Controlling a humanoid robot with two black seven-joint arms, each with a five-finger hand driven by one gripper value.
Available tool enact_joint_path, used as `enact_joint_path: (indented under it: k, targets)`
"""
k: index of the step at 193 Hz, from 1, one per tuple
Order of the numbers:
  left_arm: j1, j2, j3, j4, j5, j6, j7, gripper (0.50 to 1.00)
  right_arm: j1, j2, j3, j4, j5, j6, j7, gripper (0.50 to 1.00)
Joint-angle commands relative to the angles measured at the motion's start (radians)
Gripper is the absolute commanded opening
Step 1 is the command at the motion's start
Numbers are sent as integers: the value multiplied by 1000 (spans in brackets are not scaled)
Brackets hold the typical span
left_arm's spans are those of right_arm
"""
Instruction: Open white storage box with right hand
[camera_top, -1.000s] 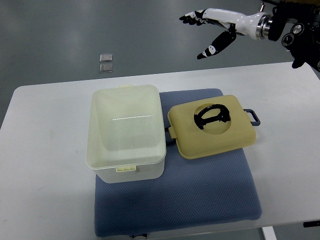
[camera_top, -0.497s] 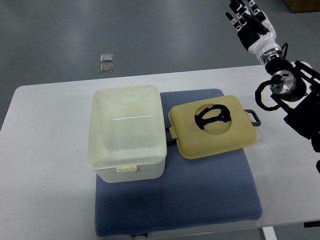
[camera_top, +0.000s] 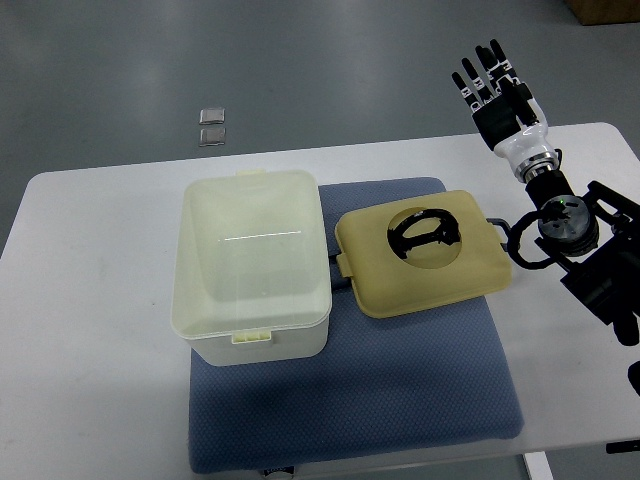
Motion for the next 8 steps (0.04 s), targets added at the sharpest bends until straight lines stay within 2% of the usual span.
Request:
enact_joint_path:
  k: [1,8]
  targets:
    - [0,0,0,-2,0,2,0,1000,-2,0,-2,-1,-1,1,0,924]
    - [0,0,0,-2,0,2,0,1000,-3,0,-2,-1,-2,1,0,924]
